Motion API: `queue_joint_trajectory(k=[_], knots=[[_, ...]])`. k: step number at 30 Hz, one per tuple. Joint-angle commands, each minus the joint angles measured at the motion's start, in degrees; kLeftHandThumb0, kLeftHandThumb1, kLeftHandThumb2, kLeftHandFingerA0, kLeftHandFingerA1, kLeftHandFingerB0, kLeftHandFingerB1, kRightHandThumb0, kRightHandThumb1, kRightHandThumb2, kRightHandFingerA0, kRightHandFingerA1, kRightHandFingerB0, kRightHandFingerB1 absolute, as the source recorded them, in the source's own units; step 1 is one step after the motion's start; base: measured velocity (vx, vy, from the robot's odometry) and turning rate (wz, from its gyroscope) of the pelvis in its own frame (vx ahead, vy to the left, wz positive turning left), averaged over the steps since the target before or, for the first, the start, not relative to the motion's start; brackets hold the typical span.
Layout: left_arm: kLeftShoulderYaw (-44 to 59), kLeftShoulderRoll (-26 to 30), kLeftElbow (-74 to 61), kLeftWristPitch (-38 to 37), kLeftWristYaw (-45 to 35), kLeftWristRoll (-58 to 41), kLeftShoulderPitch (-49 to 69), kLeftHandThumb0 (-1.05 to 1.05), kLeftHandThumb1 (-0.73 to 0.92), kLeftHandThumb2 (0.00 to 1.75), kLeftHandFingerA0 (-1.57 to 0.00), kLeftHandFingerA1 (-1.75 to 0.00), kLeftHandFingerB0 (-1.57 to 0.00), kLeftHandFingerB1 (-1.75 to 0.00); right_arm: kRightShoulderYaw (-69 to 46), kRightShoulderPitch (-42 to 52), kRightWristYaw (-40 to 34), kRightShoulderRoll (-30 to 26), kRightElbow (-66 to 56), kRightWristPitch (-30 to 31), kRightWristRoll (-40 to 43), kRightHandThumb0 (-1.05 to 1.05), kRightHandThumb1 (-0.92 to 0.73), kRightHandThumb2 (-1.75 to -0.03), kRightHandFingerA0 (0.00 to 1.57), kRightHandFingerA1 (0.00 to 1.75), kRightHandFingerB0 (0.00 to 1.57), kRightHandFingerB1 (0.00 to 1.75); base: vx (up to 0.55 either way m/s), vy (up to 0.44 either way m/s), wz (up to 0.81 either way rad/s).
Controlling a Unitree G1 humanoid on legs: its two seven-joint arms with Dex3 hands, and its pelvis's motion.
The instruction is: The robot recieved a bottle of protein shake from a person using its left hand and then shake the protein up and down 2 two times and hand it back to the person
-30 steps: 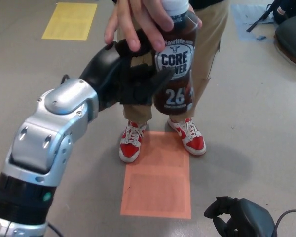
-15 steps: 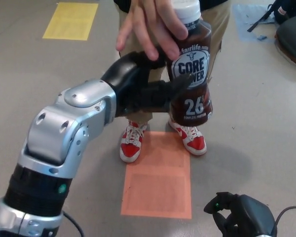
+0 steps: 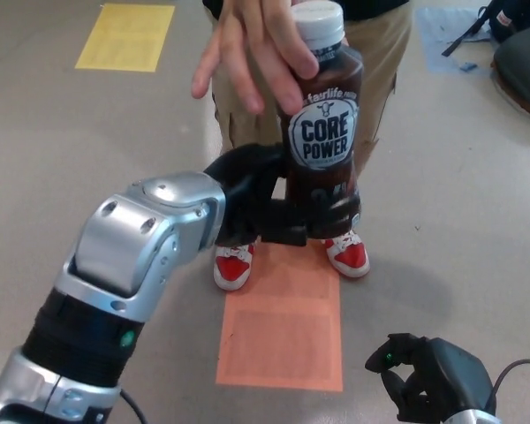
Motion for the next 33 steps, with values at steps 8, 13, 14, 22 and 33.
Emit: queue_joint_trajectory(k=[8,13,14,22,33], knots=[[0.87,-3.63,0.37,-12.16,9.34,8.28,5.10,-0.62,0.41,0.79,0.00,-0.19,0.00,-0.22,-1.16,-1.04,0.77,-0.64,0.33,-0.56,0.52,-0.38,-0.59,-0.99,0.89,0.70,0.92,0.67,0.00,0.000,0.00],[1.40,-4.83,-0.81,-14.04,10.30,9.50,6.10,-0.64,0.41,0.80,-0.07,-0.36,-0.01,-0.22,-1.70,-1.35,1.19,-0.63,0.45,-0.34,0.53,-0.40,-0.60,-0.97,0.91,0.74,0.91,0.67,0.00,0.000,0.00],[1.40,-4.81,-0.80,-14.94,10.15,9.73,6.23,-0.65,0.41,0.81,-0.07,-0.41,0.00,-0.22,-1.58,-1.51,1.28,-0.68,0.41,-0.08,0.28,-0.39,-0.61,-0.98,0.88,0.75,0.90,0.67,0.00,0.000,0.00],[0.53,-5.28,-0.28,-21.65,13.13,13.55,7.49,-0.63,0.52,0.80,-0.55,-0.61,-0.07,-0.33,-1.61,-1.91,0.96,-0.59,0.50,0.12,-0.03,-0.37,-0.58,-1.01,0.90,0.78,0.91,0.67,0.00,0.000,0.00],[-1.56,-4.70,4.33,-40.13,20.46,20.58,10.68,-0.16,0.85,0.68,-1.20,-0.63,-0.83,-0.57,-1.84,-2.00,1.19,-0.60,0.51,0.03,0.20,-0.40,-0.61,-0.98,0.89,0.73,0.91,0.67,0.00,0.000,0.00]])
